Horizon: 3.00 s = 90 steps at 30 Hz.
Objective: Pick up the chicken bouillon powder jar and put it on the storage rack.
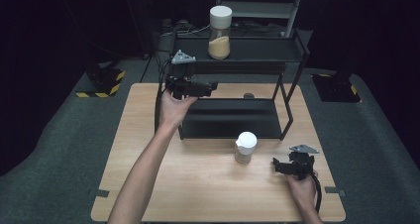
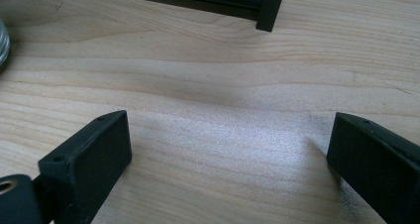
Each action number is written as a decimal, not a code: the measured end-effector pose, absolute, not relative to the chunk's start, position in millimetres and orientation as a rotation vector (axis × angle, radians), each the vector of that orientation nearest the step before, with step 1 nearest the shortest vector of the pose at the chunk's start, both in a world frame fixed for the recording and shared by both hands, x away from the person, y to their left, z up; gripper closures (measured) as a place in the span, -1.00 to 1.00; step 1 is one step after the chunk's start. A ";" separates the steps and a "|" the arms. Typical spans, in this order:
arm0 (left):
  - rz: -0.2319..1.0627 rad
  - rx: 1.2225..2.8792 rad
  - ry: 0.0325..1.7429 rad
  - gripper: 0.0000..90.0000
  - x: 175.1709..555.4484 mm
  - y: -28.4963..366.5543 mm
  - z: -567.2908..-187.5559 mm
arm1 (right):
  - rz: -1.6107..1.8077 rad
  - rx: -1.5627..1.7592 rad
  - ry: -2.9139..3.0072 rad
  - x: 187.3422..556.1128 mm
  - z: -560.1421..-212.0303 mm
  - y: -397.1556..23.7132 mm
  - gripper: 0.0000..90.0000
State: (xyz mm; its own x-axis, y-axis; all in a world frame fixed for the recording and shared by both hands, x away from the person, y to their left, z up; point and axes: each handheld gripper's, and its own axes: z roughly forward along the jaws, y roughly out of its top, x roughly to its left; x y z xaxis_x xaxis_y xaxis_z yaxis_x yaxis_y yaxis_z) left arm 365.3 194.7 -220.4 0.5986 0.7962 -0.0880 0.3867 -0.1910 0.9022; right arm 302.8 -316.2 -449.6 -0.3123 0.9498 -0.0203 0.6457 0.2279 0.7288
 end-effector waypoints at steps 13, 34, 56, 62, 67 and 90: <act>0.485 1.817 0.972 -0.85 361.3 195.2 -243.0 | 0.865 1.463 2.041 302.8 -449.7 -316.2 -0.94; 0.438 1.796 1.029 -0.84 356.7 206.9 -280.1 | 0.865 1.464 2.040 302.7 -449.6 -316.0 -0.94; 0.459 1.833 1.079 -0.84 346.7 203.7 -320.6 | 0.865 1.464 2.040 302.7 -449.7 -316.0 -0.94; 0.464 1.848 1.078 -0.84 345.9 199.7 -328.3 | 0.865 1.465 2.040 302.7 -449.6 -315.9 -0.94; 0.477 1.869 1.078 -0.85 344.9 194.8 -335.0 | 0.865 1.465 2.039 302.7 -449.7 -315.9 -0.94; 0.516 1.921 1.131 -0.86 335.1 182.7 -369.6 | 0.865 1.465 2.039 302.7 -449.7 -315.8 -0.94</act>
State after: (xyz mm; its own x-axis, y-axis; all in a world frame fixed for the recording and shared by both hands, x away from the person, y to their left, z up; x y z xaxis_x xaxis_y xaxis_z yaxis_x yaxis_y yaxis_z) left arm 335.1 182.7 -369.6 0.5104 0.8579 -0.0588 0.5180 -0.2522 0.8173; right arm 302.7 -315.8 -449.7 -0.3105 0.9504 -0.0202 0.6460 0.2265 0.7289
